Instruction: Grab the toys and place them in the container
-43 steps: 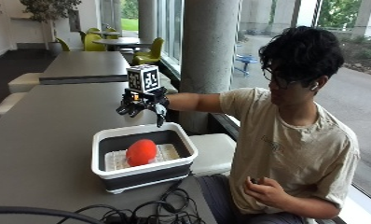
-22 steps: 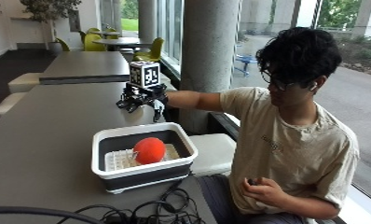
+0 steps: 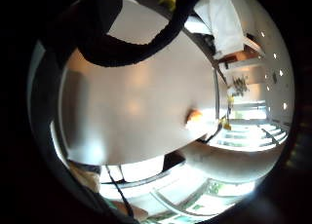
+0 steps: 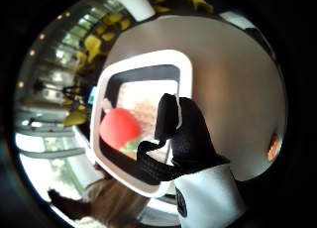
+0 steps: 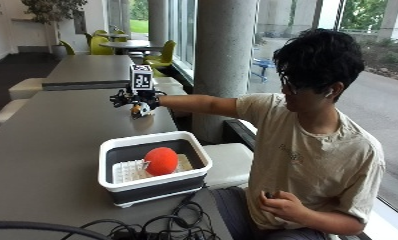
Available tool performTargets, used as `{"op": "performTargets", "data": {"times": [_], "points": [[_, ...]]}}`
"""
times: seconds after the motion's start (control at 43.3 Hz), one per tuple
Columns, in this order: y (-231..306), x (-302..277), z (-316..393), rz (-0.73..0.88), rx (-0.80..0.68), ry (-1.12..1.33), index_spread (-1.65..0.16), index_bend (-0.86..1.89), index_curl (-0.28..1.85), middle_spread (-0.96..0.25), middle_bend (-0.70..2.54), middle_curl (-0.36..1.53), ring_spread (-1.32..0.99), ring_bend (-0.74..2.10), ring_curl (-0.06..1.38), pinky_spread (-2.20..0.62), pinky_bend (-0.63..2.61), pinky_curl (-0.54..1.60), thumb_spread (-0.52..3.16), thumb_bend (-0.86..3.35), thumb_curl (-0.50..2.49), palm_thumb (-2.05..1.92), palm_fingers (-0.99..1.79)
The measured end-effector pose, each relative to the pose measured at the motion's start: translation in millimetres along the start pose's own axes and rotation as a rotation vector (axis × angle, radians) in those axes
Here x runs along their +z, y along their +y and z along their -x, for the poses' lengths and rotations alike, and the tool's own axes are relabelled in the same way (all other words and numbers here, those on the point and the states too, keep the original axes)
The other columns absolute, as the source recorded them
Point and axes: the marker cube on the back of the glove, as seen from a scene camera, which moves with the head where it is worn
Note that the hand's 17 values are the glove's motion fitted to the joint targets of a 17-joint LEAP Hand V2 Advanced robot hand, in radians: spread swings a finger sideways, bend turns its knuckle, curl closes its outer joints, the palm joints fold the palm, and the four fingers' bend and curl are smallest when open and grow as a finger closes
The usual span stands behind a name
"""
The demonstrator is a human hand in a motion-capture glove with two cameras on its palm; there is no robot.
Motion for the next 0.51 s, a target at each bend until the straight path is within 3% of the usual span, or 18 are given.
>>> {"op": "performTargets", "data": {"times": [0.092, 0.185, 0.508], "points": [[9.4, 14.2, -55.5, 0.011, 0.097, -0.014, -0.29, 0.15, 0.37, -0.05, 0.12, 0.29, -0.06, 0.22, 0.41, -0.02, 0.99, 0.34, 1.39, -0.01, 0.36, 0.01, -0.13], [11.2, 3.0, -52.5, 0.01, 0.174, -0.018, -0.29, 0.16, 0.36, -0.06, 0.12, 0.27, -0.07, 0.21, 0.41, -0.02, 0.98, 0.34, 1.39, -0.01, 0.35, 0.01, -0.13], [33.7, 24.9, -117.1, 0.063, 0.272, -0.014, -0.3, 0.17, 0.36, -0.07, 0.13, 0.24, -0.09, 0.19, 0.4, -0.02, 0.97, 0.34, 1.41, -0.01, 0.32, -0.01, -0.11]]}}
